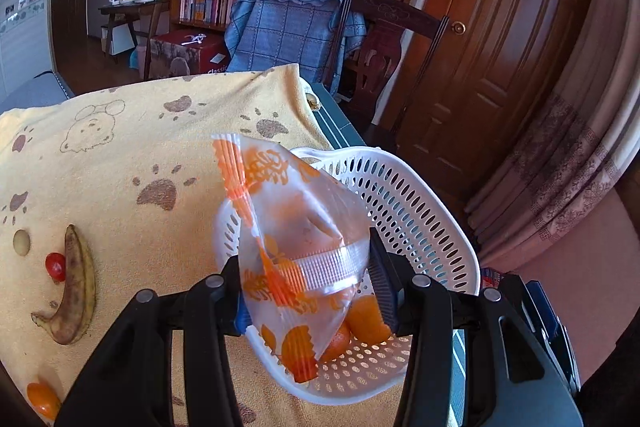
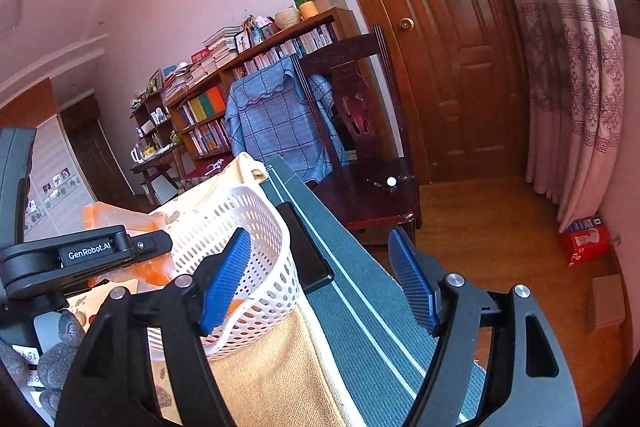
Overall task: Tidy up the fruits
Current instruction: 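Carry the orange-printed bag into the white basket and open the left tool, then move the open left tool over the small round brown fruit on the towel, then close the left tool on the small round brown fruit and lift it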
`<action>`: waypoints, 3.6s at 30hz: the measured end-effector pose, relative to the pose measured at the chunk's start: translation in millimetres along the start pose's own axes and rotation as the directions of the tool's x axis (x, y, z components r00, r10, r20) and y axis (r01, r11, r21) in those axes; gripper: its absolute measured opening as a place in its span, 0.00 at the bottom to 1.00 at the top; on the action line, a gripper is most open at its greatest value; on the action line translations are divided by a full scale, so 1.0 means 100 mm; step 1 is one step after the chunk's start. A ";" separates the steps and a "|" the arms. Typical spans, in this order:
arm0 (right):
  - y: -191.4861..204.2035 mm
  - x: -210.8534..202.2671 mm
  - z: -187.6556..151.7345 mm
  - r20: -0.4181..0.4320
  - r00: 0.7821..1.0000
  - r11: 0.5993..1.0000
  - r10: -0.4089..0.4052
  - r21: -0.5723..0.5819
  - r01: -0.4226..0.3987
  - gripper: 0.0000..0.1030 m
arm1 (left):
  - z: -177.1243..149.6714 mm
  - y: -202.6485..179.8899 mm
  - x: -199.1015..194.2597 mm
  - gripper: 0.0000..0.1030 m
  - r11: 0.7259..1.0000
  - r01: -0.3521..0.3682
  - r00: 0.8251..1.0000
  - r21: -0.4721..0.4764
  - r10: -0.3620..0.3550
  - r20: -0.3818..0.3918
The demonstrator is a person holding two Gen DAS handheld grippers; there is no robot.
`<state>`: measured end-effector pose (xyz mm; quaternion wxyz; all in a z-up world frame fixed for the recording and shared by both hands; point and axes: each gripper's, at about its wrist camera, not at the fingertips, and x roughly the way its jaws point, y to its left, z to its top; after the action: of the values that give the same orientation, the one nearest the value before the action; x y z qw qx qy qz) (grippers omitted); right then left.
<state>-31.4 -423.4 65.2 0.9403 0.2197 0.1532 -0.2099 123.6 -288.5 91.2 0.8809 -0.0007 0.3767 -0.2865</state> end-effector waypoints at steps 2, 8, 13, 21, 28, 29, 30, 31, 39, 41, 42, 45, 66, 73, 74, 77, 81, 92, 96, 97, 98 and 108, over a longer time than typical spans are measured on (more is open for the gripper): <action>-0.02 0.01 -0.01 -0.004 1.000 1.000 -0.006 0.005 0.006 0.71 | 0.01 -0.03 0.08 0.46 1.000 0.012 1.000 0.000 -0.012 -0.015; 0.01 0.02 -0.02 0.008 1.000 1.000 -0.012 -0.010 0.012 0.71 | 0.05 -0.04 0.14 0.84 0.999 0.047 0.999 -0.009 -0.047 0.008; 0.05 -0.01 -0.04 0.022 1.000 1.000 -0.009 -0.028 0.009 0.71 | 0.07 0.10 0.00 0.85 1.000 0.016 0.998 -0.024 -0.015 0.057; 0.09 -0.03 -0.05 0.036 0.999 0.999 -0.015 -0.048 0.017 0.71 | -0.02 0.29 -0.12 0.85 0.997 -0.053 0.996 -0.052 0.056 0.071; 0.14 -0.08 -0.06 0.067 0.998 0.996 -0.015 -0.085 0.021 0.71 | -0.12 0.36 -0.24 0.85 0.994 -0.099 0.991 -0.044 0.103 0.085; 0.16 -0.09 -0.06 0.072 0.997 0.996 -0.014 -0.090 0.020 0.71 | -0.12 0.38 -0.26 0.85 0.994 -0.101 0.991 -0.048 0.105 0.086; 0.17 -0.10 -0.06 0.077 0.997 0.995 -0.013 -0.096 0.021 0.71 | -0.13 0.40 -0.29 0.85 0.993 -0.104 0.990 -0.052 0.109 0.089; 0.18 -0.10 -0.06 0.081 0.997 0.995 -0.012 -0.102 0.021 0.71 | -0.14 0.43 -0.31 0.85 0.992 -0.110 0.989 -0.058 0.115 0.091; 0.32 -0.20 -0.13 0.124 0.992 0.986 0.005 -0.165 0.016 0.71 | -0.24 0.77 -0.54 0.85 0.980 -0.154 0.980 -0.123 0.167 0.103; 0.34 -0.22 -0.14 0.133 0.991 0.984 0.009 -0.178 0.015 0.71 | -0.25 0.89 -0.63 0.85 0.975 -0.167 0.977 -0.146 0.184 0.111; 0.36 -0.23 -0.14 0.137 0.991 0.983 0.011 -0.184 0.014 0.71 | -0.26 0.95 -0.67 0.85 0.972 -0.175 0.974 -0.156 0.193 0.115; 0.38 -0.24 -0.14 0.142 0.990 0.981 0.015 -0.195 0.013 0.71 | -0.27 1.14 -0.81 0.85 0.962 -0.197 0.967 -0.188 0.223 0.126; 0.72 -0.43 -0.32 0.208 0.972 0.933 0.108 -0.359 -0.027 0.84 | -0.36 2.11 -1.16 0.85 0.872 -0.373 0.905 -0.317 0.418 0.085; 0.78 -0.42 -0.35 0.185 0.975 0.923 0.125 -0.382 -0.046 0.85 | -0.31 2.39 -0.97 0.85 0.830 -0.453 0.875 -0.325 0.484 0.016; 0.78 -0.42 -0.35 0.185 0.975 0.923 0.124 -0.381 -0.046 0.85 | -0.30 2.43 -0.94 0.85 0.825 -0.463 0.871 -0.324 0.491 0.006; 0.78 -0.41 -0.36 0.181 0.976 0.922 0.125 -0.385 -0.047 0.85 | -0.27 2.54 -0.82 0.85 0.807 -0.496 0.857 -0.321 0.514 -0.033; 0.80 -0.41 -0.36 0.176 0.976 0.919 0.127 -0.391 -0.049 0.85 | -0.24 2.71 -0.67 0.85 0.797 -0.502 0.860 -0.337 0.501 -0.096; 0.81 -0.36 -0.36 0.156 0.979 0.916 0.129 -0.397 -0.057 0.85 | -0.24 2.90 -0.39 0.66 0.799 -0.493 0.870 -0.344 0.448 -0.206; 0.81 -0.35 -0.36 0.153 0.980 0.915 0.126 -0.399 -0.055 0.85 | -0.23 2.93 -0.36 0.58 0.803 -0.476 0.879 -0.358 0.426 -0.213; 0.81 -0.35 -0.36 0.153 0.980 0.915 0.125 -0.399 -0.055 0.85 | -0.23 2.93 -0.36 0.56 0.807 -0.468 0.884 -0.361 0.416 -0.214; 0.81 -0.34 -0.36 0.152 0.981 0.915 0.125 -0.399 -0.054 0.85 | -0.24 2.94 -0.34 0.54 0.810 -0.461 0.887 -0.363 0.408 -0.215; 0.82 -0.34 -0.37 0.152 0.981 0.914 0.120 -0.403 -0.049 0.85 | -0.21 2.84 -0.30 0.26 0.844 -0.420 0.907 -0.335 0.374 -0.194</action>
<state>-30.4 -327.6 74.6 0.9832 0.0116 0.1004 -0.1519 236.2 -31.7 34.1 0.8805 -0.0706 0.4682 -0.0213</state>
